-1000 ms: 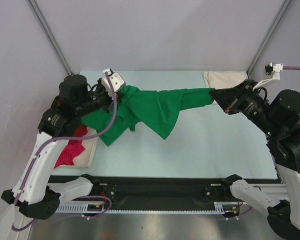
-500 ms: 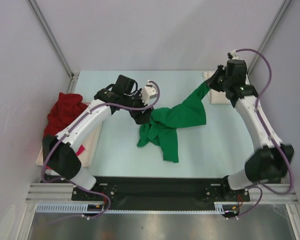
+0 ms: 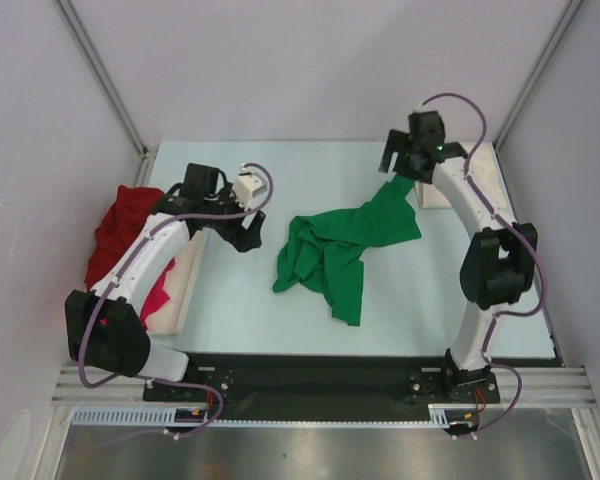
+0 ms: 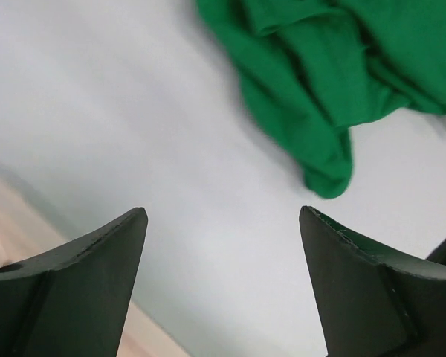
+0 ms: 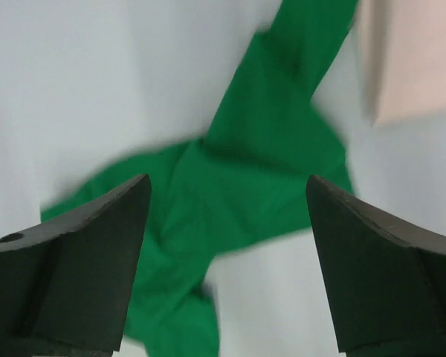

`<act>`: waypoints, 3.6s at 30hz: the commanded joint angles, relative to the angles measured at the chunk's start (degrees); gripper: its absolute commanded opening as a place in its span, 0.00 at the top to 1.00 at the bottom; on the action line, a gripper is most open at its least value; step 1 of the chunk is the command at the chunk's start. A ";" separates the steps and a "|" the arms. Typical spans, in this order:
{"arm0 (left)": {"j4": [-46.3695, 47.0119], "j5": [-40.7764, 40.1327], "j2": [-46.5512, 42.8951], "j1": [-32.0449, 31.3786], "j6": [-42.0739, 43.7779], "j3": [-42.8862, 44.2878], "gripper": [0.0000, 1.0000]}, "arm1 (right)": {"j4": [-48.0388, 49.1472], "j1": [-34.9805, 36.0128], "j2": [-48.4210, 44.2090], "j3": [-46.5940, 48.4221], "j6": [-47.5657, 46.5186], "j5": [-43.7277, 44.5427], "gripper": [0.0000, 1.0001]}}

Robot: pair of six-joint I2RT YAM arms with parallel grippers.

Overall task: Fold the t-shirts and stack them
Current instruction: Flatten the tshirt out

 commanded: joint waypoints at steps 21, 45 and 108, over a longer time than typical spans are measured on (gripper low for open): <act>3.53 1.66 -14.04 19.13 -1.59 -10.67 0.08 | 16.63 31.11 -0.57 -23.11 9.24 1.52 0.46; 3.53 1.31 -13.68 19.22 -0.89 -10.76 0.08 | 0.81 42.44 2.78 -1.32 -1.56 13.33 1.00; 18.30 -12.14 26.30 -21.74 -0.10 9.45 0.99 | 24.98 -1.32 -20.60 -59.23 12.40 -13.32 0.86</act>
